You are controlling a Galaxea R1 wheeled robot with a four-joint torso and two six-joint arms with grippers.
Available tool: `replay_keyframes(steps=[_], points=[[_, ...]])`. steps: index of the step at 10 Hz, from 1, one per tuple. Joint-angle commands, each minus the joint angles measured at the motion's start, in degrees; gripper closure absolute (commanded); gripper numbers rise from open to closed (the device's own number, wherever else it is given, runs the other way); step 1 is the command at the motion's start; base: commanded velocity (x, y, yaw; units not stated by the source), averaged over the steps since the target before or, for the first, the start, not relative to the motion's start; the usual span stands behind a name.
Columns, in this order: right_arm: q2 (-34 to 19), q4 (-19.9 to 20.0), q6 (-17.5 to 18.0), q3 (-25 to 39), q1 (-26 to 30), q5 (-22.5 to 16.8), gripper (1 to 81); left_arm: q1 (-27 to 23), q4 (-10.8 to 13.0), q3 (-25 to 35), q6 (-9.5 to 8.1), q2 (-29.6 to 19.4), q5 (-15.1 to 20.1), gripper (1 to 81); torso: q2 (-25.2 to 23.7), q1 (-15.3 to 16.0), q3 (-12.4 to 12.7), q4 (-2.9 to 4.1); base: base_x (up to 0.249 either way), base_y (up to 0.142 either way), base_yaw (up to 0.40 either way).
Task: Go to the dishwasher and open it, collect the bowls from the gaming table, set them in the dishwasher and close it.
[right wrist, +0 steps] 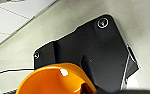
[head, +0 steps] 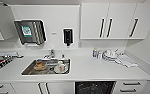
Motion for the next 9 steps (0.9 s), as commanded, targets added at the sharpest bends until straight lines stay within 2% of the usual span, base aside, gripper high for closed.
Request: replay_keyframes(steps=[1, 2, 6, 7, 8, 9], points=[[-1.80, -0.64, 0.18, 0.46, 2.15, -2.05, 81.1, -1.11, 1.08, 5.46, 0.01, -6.24, -1.42, 81.1, 0.00, 0.03, -5.32, 0.02, 0.000, 0.000, 0.000], [-1.89, -0.64, 0.18, 0.54, 2.24, -1.96, 81.1, -1.11, 1.00, 10.02, -0.07, -10.01, -2.56, 81.1, -0.02, 0.03, -6.89, -0.02, 0.000, 0.000, 0.000], [-1.98, -0.64, 0.27, 0.63, 2.33, -1.87, 81.1, -1.46, 0.38, 19.56, -0.78, -18.14, -4.85, 81.1, 0.00, 0.03, -14.76, -0.02, 0.000, 0.000, 0.000], [-1.98, -0.64, 0.18, 0.72, 2.50, -1.87, 81.1, -2.07, 0.38, 20.61, -1.99, -19.62, -4.94, 81.1, 0.02, 0.03, -16.86, -0.02, 0.000, 0.000, 0.000], [-1.98, -0.64, 0.18, 0.81, 2.59, -1.87, 81.1, -3.04, 0.38, 21.14, -2.88, -20.59, -4.86, 81.1, 0.05, 0.06, -13.46, -0.02, 0.000, 0.000, 0.000], [-2.07, -0.64, 0.18, 0.81, 2.51, -1.87, 81.1, -3.92, 0.81, 22.19, -4.10, -21.99, -4.85, 81.1, 0.05, 0.08, -15.32, -0.02, 0.000, 0.000, 0.000]])
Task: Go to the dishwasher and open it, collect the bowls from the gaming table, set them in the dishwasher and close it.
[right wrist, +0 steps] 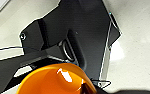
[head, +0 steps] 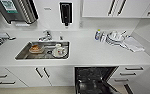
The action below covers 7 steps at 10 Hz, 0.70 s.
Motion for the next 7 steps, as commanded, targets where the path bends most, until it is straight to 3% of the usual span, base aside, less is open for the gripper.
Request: replay_keyframes(steps=[1, 4, 5, 7], points=[[-1.86, -0.70, 0.17, 0.88, 0.27, -2.86, 81.1, -2.59, 0.93, 3.92, -2.49, -4.77, 1.06, 81.1, 0.00, 0.00, 0.05, 0.00, 0.000, 0.000, 0.000], [-1.60, -0.70, 0.17, 1.05, 0.71, -2.94, 81.1, -8.12, 0.93, 9.29, -3.01, -9.17, 2.97, 81.1, 0.02, 0.02, -0.57, 0.00, 0.000, 0.000, 0.000], [-1.69, -0.70, 0.17, 1.32, 0.80, -2.95, 81.1, -10.84, 1.02, 12.26, -4.33, -11.36, 5.26, 81.1, 0.05, 0.02, -0.59, 0.00, 0.000, 0.000, 0.000], [-1.78, -0.79, 0.17, 1.50, 0.63, -2.86, 81.1, -15.24, 1.02, 19.41, -4.51, -16.13, 7.04, 81.1, 0.05, 0.02, -0.59, 0.00, 0.000, 0.000, 0.000]])
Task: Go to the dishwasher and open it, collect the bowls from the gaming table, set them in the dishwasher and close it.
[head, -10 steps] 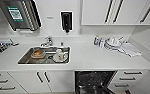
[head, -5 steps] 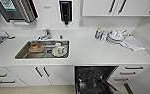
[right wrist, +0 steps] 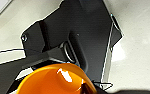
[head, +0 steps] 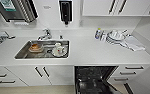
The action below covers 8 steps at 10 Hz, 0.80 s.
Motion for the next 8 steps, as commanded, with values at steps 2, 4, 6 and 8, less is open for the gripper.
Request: replay_keyframes(steps=[2, 4, 6, 8], points=[[-1.67, -0.87, 0.17, 1.27, -0.08, -3.09, 81.1, -9.57, 0.99, 12.02, -1.21, -9.32, 8.57, 81.1, 0.02, 0.00, -0.02, 0.00, 0.000, 0.000, 0.000], [-1.67, -0.96, 0.17, 1.45, 0.01, -3.00, 81.1, -15.12, 0.99, 15.19, -1.21, -9.94, 14.55, 81.1, 0.02, 0.00, -5.47, 0.00, 0.000, 0.000, 0.000], [-1.76, -1.04, 0.17, 1.45, 0.01, -3.00, 81.1, -21.61, 0.48, 19.99, -1.21, -11.25, 21.44, 81.1, 0.02, 0.00, -7.17, 0.00, 0.000, 0.000, 0.000], [-1.76, -1.05, 0.17, 1.45, 0.01, -2.21, 81.1, -28.30, -0.15, 24.41, -1.30, -12.22, 27.73, 81.1, 0.06, 0.02, -11.02, 0.00, 0.000, 0.000, 0.000]])
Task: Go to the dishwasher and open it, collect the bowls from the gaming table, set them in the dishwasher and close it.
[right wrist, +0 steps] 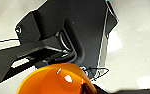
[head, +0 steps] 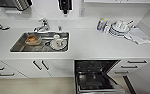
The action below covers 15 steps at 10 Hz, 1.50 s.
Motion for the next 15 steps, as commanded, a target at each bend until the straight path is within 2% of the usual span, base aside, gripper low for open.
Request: replay_keyframes(steps=[1, 3, 4, 6, 9, 13, 15], points=[[-1.83, -1.02, 0.17, 1.30, -0.76, -2.87, 81.1, -12.07, -1.45, 9.18, -0.31, -4.75, 14.11, 81.1, 0.00, 0.00, -5.25, 0.00, 0.000, 0.000, 0.000], [-2.01, -1.02, 0.17, 1.57, -0.67, -2.87, 81.1, -20.05, -3.92, 13.14, -0.22, -5.46, 20.80, 81.1, 0.02, 0.02, -3.56, 0.00, 0.000, 0.000, 0.000], [-2.10, -1.02, 0.17, 1.57, -0.67, -2.87, 81.1, -23.22, -4.80, 14.38, -0.22, -5.02, 22.83, 81.1, 0.05, 0.05, -4.13, 0.00, 0.000, 0.000, 0.000], [-2.10, -1.02, 0.17, 1.57, -0.67, -2.87, 81.1, -27.00, -5.06, 15.88, -0.31, -2.82, 22.48, 81.1, 0.06, 0.07, -4.72, 0.00, 0.000, 0.000, 0.000], [-2.01, -0.94, 0.17, 1.83, -0.14, -2.96, 81.1, -32.11, -5.85, 14.13, -3.29, 4.79, 22.92, 81.1, 0.09, 0.09, -4.70, -0.02, 0.000, 0.000, 0.000], [-1.74, -1.02, 0.08, 2.18, -0.40, -2.87, 81.1, -37.29, -6.64, 12.19, -3.56, 13.07, 23.63, 81.1, 0.11, 0.11, -4.72, -0.02, 0.000, 0.000, 0.000], [-1.57, -1.02, 0.08, 2.18, -0.49, -2.87, 81.1, -39.15, -6.56, 10.26, -4.70, 17.12, 23.71, 81.1, 0.13, 0.11, -4.72, -0.02, 0.000, 0.000, 0.000]])
